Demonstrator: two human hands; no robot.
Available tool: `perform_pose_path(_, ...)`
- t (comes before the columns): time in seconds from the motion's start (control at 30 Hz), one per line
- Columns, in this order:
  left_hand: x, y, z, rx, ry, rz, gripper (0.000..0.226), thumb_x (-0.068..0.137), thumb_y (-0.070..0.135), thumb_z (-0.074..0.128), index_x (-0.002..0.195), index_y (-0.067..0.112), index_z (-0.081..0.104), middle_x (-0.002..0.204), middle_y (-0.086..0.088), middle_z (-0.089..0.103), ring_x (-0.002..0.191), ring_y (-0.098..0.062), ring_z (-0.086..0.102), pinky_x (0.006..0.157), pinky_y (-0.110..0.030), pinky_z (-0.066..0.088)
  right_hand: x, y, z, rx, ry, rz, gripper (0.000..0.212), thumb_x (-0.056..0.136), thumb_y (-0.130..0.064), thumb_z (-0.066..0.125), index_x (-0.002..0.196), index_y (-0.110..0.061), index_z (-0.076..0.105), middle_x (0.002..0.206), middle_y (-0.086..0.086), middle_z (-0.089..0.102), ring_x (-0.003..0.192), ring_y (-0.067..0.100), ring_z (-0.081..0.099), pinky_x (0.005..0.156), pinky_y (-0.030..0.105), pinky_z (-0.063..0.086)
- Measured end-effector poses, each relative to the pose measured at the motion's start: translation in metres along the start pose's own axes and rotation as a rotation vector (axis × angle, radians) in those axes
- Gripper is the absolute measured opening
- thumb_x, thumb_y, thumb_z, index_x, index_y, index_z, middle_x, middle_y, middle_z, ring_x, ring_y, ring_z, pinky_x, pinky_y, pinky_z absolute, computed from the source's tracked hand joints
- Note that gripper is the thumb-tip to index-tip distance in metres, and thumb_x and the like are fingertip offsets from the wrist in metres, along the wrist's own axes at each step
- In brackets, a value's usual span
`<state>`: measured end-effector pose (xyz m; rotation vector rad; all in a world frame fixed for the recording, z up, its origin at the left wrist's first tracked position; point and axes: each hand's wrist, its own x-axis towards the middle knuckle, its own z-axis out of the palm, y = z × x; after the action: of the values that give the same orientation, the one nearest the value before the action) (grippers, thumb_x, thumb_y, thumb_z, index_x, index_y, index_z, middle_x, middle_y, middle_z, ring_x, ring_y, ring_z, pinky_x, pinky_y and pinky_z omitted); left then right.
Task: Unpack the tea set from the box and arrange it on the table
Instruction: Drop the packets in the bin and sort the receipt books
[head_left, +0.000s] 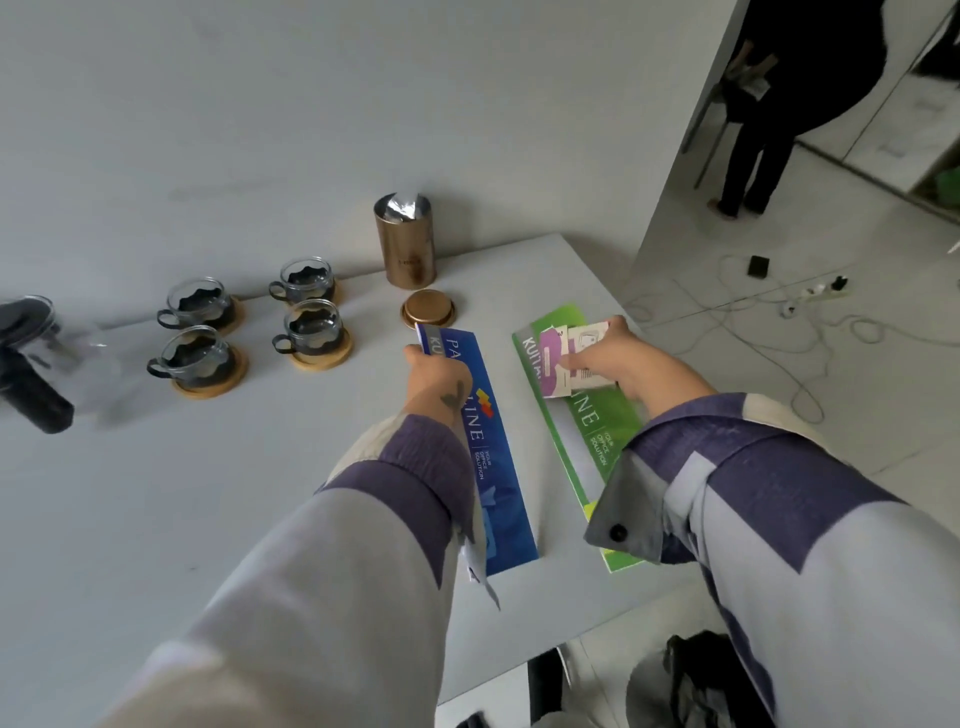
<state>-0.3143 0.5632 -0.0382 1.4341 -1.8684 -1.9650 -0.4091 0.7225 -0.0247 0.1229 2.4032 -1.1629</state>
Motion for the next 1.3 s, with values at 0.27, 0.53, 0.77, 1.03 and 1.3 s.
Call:
perform_pose_path(0.27,0.028,0.068,0.039,-0.067,-0.033,0.174,0.046,0.098,0.009,0.043,0.141,0.023,0.033,0.12,-0.007,0.055,0.102,-0.022,0.059,0.081,-0.035,0.05,0.058,-0.049,-0.032,0.334,-0.047,-0.079,0.061,0.085,-0.004,0.067,0.133,-0.009,0.03,0.117,0.008,0.059,0.093,0.022,0.063,0.081,0.034,0.053)
perform_pose_path(0.53,0.115,0.107,0.103,-0.025,-0.05,0.168,0.062,0.094,0.004,0.051,0.145,0.027,0.026,0.116,-0.002,0.059,0.099,-0.02,0.062,0.085,-0.042,0.054,0.166,-0.085,-0.043,0.357,-0.097,-0.087,0.052,0.085,-0.003,0.066,0.125,-0.008,0.033,0.116,0.009,0.059,0.088,0.021,0.063,0.079,0.034,0.054)
perform_pose_path(0.77,0.193,0.117,0.142,-0.056,0.054,0.123,0.052,0.093,0.013,0.056,0.141,0.024,0.037,0.119,-0.003,0.062,0.103,-0.022,0.063,0.091,-0.043,0.052,0.258,-0.101,-0.024,0.339,-0.156,-0.07,0.049,0.087,-0.005,0.065,0.123,-0.009,0.034,0.115,0.008,0.058,0.086,0.018,0.062,0.067,0.028,0.052)
perform_pose_path(1.03,0.226,0.114,0.154,0.112,0.197,0.106,0.035,0.09,0.017,0.06,0.124,0.012,0.053,0.122,-0.008,0.062,0.102,-0.024,0.063,0.092,-0.042,0.052,0.303,-0.101,0.013,0.319,-0.178,-0.033,0.048,0.087,-0.008,0.067,0.123,-0.01,0.035,0.11,0.004,0.057,0.083,0.017,0.061,0.055,0.022,0.045)
perform_pose_path(1.3,0.223,0.102,0.154,0.33,0.24,0.151,0.02,0.09,0.017,0.047,0.103,0.014,0.062,0.113,-0.009,0.062,0.096,-0.027,0.062,0.088,-0.041,0.053,0.308,-0.098,0.051,0.141,-0.07,-0.094,0.049,0.077,-0.016,0.076,0.12,-0.009,0.053,0.115,0.007,0.063,0.09,0.019,0.063,0.059,0.021,0.048)
